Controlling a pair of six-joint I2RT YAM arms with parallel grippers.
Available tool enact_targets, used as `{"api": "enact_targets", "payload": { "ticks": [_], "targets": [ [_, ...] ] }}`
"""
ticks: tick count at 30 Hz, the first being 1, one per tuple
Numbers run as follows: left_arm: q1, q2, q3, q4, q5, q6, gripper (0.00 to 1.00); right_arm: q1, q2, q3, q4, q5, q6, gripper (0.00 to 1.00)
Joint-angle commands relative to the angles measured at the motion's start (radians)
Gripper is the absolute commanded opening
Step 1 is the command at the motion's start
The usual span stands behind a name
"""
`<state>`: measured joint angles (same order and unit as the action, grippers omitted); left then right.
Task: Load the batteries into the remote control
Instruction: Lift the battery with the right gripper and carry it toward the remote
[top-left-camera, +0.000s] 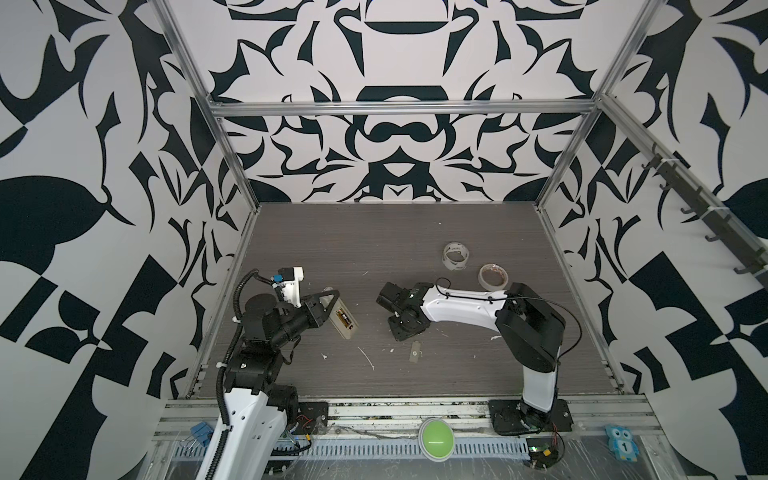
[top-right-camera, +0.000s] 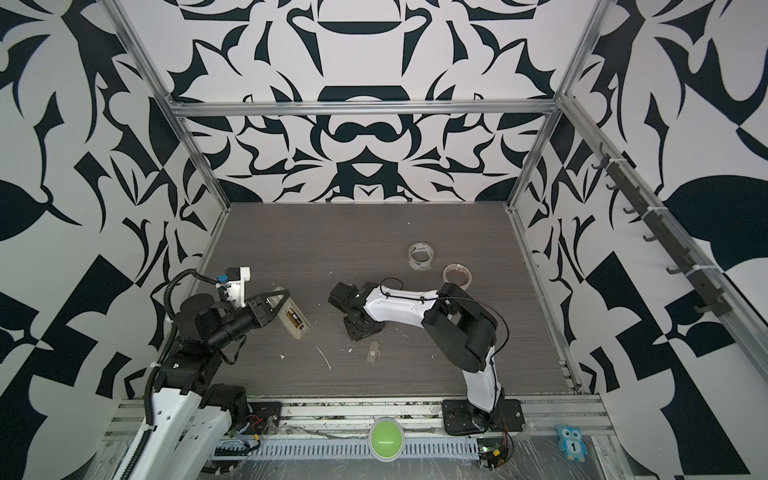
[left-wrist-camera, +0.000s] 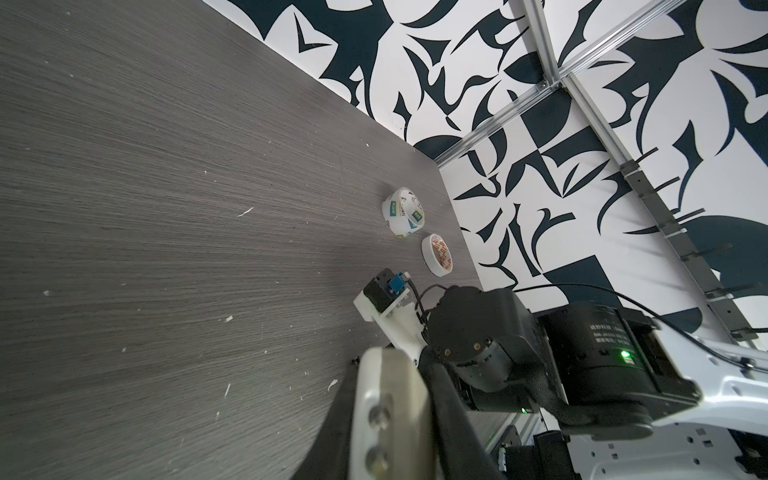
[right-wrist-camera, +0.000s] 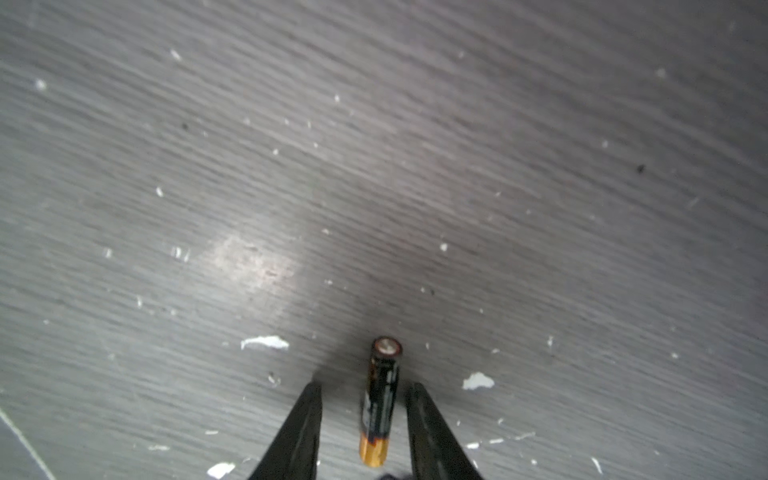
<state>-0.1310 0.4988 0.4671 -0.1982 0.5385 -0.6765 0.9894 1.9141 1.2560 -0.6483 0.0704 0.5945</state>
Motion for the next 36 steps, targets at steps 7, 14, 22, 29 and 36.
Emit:
{"api": "enact_targets", "payload": {
  "ticks": [7, 14, 22, 29, 36],
  "targets": [
    [0.004, 0.005, 0.004, 0.042, 0.011, 0.007, 0.0, 0.026, -0.006, -0.044, -0.059, 0.008, 0.03, 0.31],
    [0.004, 0.004, 0.002, 0.043, 0.015, 0.003, 0.0, 0.029, -0.007, -0.053, -0.063, 0.022, 0.036, 0.3],
    [0.004, 0.004, 0.002, 0.044, 0.017, 0.003, 0.0, 0.029, -0.006, -0.063, -0.051, 0.014, 0.039, 0.17],
    [0.003, 0.011, 0.005, 0.049, 0.018, -0.003, 0.0, 0.029, 0.0, -0.073, -0.03, -0.007, 0.041, 0.03],
    [0.004, 0.036, 0.009, 0.074, 0.047, -0.02, 0.0, 0.029, -0.086, -0.115, 0.034, -0.021, 0.008, 0.0]
  ]
}}
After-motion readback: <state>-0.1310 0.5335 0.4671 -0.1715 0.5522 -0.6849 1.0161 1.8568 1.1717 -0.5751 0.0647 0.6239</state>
